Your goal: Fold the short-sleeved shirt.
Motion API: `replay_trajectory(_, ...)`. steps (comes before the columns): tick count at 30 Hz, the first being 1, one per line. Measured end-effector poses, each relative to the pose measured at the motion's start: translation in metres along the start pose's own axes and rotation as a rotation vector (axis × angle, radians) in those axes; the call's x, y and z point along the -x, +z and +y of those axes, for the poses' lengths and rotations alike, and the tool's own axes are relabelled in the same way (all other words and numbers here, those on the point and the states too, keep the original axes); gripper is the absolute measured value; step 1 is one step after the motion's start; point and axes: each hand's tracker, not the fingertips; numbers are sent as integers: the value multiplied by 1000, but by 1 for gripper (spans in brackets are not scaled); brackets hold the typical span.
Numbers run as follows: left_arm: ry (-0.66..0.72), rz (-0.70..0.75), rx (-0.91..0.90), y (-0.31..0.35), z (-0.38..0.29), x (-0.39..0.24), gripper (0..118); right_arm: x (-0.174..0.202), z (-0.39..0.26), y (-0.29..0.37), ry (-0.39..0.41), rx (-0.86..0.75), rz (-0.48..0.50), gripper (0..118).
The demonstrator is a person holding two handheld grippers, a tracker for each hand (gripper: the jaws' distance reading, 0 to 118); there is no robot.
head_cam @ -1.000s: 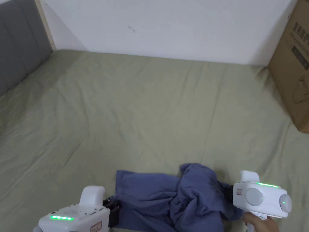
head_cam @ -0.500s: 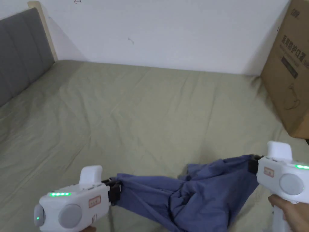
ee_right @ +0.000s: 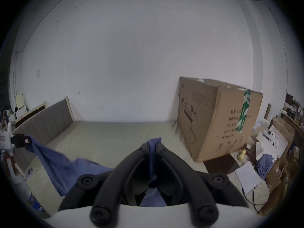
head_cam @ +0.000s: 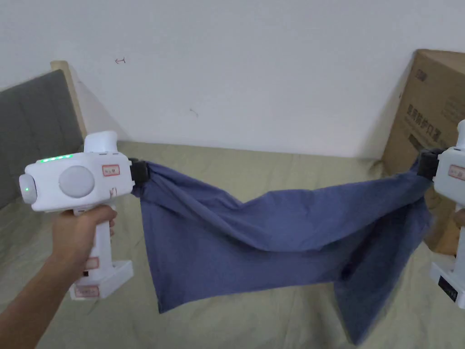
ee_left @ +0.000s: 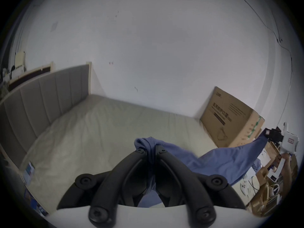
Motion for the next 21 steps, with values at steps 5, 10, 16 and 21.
replay_trajectory(5, -27, 59, -43, -24, 75, -9, 7, 1, 43, -19, 23, -71, -51, 6)
replay_trajectory(10, -25, 94, -57, -55, 121, -10, 7, 1, 69, -40, 20, -114, -77, 6)
replay_trajectory(16, -68, 142, -35, -98, 124, 7, 7, 9, 56, -65, 3, -114, -69, 6)
replay_trajectory(21, -90, 161, 36, -131, 90, 27, 7, 20, 18, -90, 11, -48, -65, 6)
